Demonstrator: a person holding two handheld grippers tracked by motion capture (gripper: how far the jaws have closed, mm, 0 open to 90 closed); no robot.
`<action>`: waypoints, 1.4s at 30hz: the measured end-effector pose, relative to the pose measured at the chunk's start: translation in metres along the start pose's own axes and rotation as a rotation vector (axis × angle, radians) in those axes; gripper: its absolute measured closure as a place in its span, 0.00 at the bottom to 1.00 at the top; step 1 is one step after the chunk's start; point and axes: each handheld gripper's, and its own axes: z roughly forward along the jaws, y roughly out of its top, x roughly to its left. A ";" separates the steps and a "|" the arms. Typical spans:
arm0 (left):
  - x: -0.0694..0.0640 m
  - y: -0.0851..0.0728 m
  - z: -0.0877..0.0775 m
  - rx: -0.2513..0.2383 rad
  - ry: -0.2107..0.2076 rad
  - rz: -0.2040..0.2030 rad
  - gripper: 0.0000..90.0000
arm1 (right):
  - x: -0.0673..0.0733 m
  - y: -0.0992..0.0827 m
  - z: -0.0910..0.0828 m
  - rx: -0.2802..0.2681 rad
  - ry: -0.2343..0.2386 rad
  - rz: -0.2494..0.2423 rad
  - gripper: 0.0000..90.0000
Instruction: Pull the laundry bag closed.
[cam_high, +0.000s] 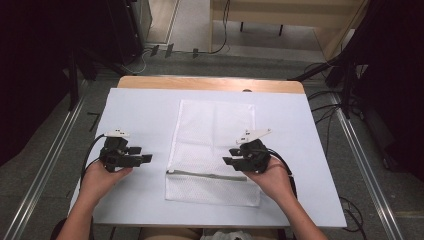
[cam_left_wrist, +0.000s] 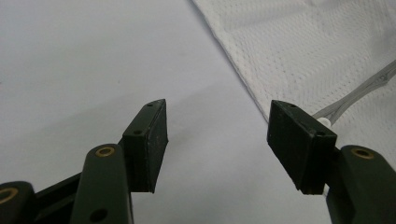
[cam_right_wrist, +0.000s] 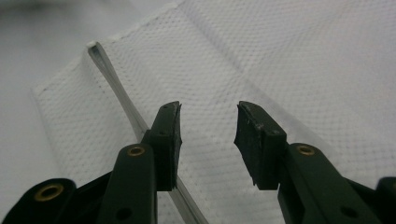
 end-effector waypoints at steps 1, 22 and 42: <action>0.000 0.000 0.000 0.000 0.000 0.000 0.43 | 0.000 0.000 0.000 0.000 0.000 0.000 0.68; 0.001 0.000 0.001 -0.008 0.001 0.003 0.44 | 0.029 0.026 0.021 0.014 0.084 -0.019 0.77; 0.005 -0.001 -0.001 -0.013 0.008 -0.011 0.44 | 0.057 0.040 0.067 0.080 0.175 0.014 0.88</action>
